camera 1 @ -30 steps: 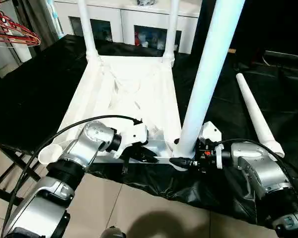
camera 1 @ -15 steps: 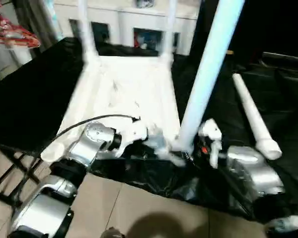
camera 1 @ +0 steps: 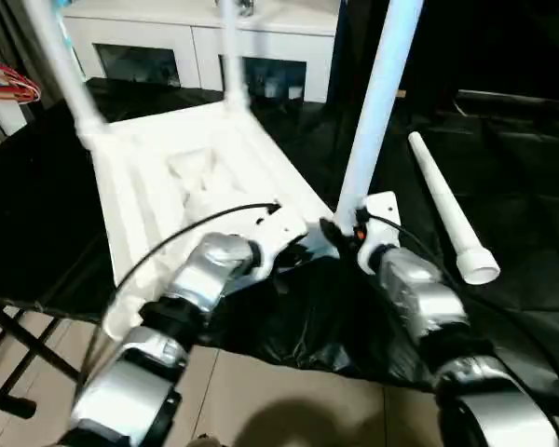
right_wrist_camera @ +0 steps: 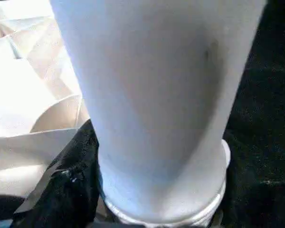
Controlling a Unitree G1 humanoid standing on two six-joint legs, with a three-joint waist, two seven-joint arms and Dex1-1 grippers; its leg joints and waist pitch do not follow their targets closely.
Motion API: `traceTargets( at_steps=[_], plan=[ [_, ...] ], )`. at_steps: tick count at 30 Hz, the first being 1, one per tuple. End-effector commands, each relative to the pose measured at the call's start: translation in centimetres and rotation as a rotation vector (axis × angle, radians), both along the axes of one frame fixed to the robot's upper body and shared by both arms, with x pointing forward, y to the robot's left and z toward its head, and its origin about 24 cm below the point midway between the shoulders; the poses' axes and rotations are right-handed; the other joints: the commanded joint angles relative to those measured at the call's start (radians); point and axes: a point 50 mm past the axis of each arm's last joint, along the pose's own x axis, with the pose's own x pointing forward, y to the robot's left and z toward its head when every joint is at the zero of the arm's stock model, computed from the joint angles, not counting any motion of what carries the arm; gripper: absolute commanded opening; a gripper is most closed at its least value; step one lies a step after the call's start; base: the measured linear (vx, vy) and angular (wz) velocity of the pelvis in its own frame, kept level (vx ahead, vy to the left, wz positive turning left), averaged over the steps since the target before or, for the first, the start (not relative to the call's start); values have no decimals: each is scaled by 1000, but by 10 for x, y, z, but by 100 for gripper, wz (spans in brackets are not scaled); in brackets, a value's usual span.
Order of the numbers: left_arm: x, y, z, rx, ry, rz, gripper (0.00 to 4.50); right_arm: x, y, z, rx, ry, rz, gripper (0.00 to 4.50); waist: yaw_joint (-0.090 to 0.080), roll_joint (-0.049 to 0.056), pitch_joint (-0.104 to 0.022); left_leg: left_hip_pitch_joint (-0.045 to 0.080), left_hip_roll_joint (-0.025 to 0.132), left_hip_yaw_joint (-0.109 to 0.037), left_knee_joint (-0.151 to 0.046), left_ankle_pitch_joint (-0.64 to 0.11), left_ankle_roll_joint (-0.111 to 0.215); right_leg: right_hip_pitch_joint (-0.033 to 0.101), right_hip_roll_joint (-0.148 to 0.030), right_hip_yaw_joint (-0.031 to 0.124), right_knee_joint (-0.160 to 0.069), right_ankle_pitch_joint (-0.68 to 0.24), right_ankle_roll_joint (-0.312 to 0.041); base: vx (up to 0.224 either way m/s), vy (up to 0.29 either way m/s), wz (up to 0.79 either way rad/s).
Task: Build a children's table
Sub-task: Rotate leg to tighten
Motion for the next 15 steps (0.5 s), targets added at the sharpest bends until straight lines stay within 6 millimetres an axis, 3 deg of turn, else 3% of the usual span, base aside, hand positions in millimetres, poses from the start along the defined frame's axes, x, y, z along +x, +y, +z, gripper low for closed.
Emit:
traceTargets(
  at_steps=[1, 6, 11, 15],
  plan=[
    [-9, -28, 9, -59, -53, -118, 0, -10, 17, -19, 9, 97, 48, 314, 5, -3, -67, -4, -7, 6, -71, -251, 24, 57, -40, 29, -83, -297, -183, 0, 0, 0],
    [-10, -20, 8, -61, -38, -147, 0, -6, 15, -10, 16, 40, 96, 374, 6, -2, -67, -3, -5, 6, -72, -257, 30, 56, -41, 30, -83, -297, -186, 0, 0, 0],
    [-15, -14, 10, -81, -24, -237, 0, -8, 7, -6, -31, -1, 198, 374, 10, -1, -70, -5, -5, 8, -69, -220, 43, 61, -40, 31, -74, -212, -210, 0, 0, 0],
    [-20, 2, 11, -81, 28, -359, 0, -28, -7, -3, -85, -33, 504, 374, 19, -2, -71, -6, -2, 9, -65, -207, 69, 65, -38, 33, -69, -163, -218, 0, 0, 0]
  ],
)
